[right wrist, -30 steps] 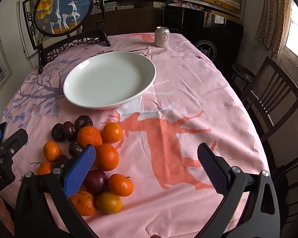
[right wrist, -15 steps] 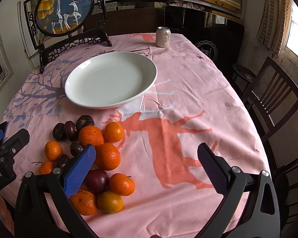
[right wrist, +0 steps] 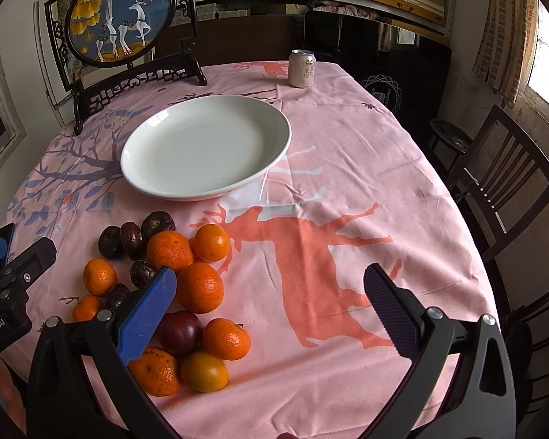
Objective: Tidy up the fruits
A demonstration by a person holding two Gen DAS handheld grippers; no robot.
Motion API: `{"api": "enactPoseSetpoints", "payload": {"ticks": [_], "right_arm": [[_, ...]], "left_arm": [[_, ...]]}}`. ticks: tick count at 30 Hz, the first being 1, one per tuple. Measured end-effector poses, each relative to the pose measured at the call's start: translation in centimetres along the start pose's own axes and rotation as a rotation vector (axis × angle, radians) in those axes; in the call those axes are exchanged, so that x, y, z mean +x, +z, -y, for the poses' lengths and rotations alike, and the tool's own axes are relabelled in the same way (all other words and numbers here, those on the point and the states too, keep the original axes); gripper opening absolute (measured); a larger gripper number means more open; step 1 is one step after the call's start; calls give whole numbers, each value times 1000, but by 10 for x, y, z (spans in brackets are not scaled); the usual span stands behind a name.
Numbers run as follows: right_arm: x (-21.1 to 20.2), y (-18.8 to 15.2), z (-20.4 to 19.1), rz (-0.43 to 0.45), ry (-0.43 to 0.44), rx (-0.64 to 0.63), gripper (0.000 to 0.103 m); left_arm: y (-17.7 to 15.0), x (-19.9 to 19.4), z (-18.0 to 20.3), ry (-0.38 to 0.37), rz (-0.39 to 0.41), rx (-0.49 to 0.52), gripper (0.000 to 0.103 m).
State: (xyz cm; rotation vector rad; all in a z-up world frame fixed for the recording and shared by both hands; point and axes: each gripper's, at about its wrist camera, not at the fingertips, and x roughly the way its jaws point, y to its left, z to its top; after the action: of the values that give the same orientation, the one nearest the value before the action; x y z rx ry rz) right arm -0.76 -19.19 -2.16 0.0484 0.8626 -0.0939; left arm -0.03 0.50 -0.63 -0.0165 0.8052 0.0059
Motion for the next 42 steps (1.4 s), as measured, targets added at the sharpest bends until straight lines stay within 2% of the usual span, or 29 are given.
{"api": "enactPoseSetpoints", "payload": {"ticks": [42], "right_arm": [[-2, 1, 5, -19, 31, 30, 102]], "left_arm": [[1, -1, 0, -1, -4, -2, 101]]}}
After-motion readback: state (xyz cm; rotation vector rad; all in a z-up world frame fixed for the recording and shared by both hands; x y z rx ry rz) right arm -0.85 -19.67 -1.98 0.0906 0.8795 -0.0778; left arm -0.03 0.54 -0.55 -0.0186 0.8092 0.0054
